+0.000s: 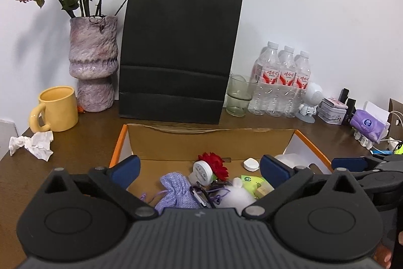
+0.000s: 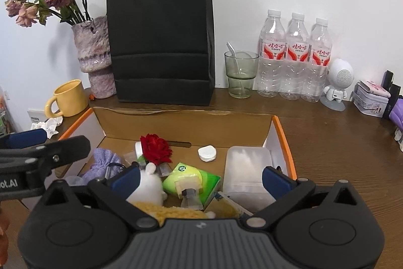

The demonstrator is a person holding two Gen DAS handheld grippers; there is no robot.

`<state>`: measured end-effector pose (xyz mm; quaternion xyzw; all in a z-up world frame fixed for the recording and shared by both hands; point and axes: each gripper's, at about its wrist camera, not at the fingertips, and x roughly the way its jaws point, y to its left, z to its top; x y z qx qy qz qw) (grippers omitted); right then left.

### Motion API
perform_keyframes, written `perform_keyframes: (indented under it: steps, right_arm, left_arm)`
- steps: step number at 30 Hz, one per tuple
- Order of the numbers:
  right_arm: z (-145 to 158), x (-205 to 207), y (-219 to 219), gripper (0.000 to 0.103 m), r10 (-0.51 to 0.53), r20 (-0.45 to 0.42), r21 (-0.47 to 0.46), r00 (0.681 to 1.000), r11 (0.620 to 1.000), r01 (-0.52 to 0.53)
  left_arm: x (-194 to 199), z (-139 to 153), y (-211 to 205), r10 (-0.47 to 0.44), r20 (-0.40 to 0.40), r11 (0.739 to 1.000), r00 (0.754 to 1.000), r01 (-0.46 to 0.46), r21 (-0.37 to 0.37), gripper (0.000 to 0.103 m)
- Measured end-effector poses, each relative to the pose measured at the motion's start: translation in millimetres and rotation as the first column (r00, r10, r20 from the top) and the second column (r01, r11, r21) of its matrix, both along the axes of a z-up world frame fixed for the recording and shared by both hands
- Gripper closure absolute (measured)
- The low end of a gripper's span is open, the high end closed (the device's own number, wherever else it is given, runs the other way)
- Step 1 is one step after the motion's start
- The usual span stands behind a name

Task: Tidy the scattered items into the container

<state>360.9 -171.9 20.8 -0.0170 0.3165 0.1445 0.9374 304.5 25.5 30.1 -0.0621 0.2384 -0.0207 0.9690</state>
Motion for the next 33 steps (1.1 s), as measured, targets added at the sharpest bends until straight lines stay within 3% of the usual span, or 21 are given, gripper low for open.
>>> perform_keyframes:
  steps: [4, 11, 21, 28, 33]
  right_arm:
    - [2, -2, -1, 0.000, -0.005, 0.003, -0.001, 1.000, 1.000, 0.005]
    - [15, -25, -5, 0.000, -0.001, 0.021, 0.008, 1.000, 1.000, 0.001]
    - [45, -93, -14, 0.000, 0.012, 0.060, 0.007, 0.998, 1.000, -0.013]
    - [61, -134, -24, 0.000, 0.012, 0.086, 0.013, 0.996, 1.000, -0.013]
    - [64, -152, -26, 0.000, 0.012, 0.089, 0.014, 0.996, 1.000, -0.013]
  left_arm:
    - [-1, 2, 1, 0.011, -0.002, 1.000, 1.000, -0.011, 0.005, 0.000]
    - [-18, 11, 6, 0.026, -0.020, 0.998, 0.999, -0.027, -0.050, 0.000]
    - [-76, 36, 6, 0.051, -0.015, 0.998, 0.999, -0.051, -0.034, 0.000]
    - [-117, 49, -3, 0.054, 0.002, 0.998, 0.999, -0.054, 0.024, 0.000]
    - [-132, 51, -6, 0.045, -0.002, 0.999, 0.999, -0.045, 0.013, 0.000]
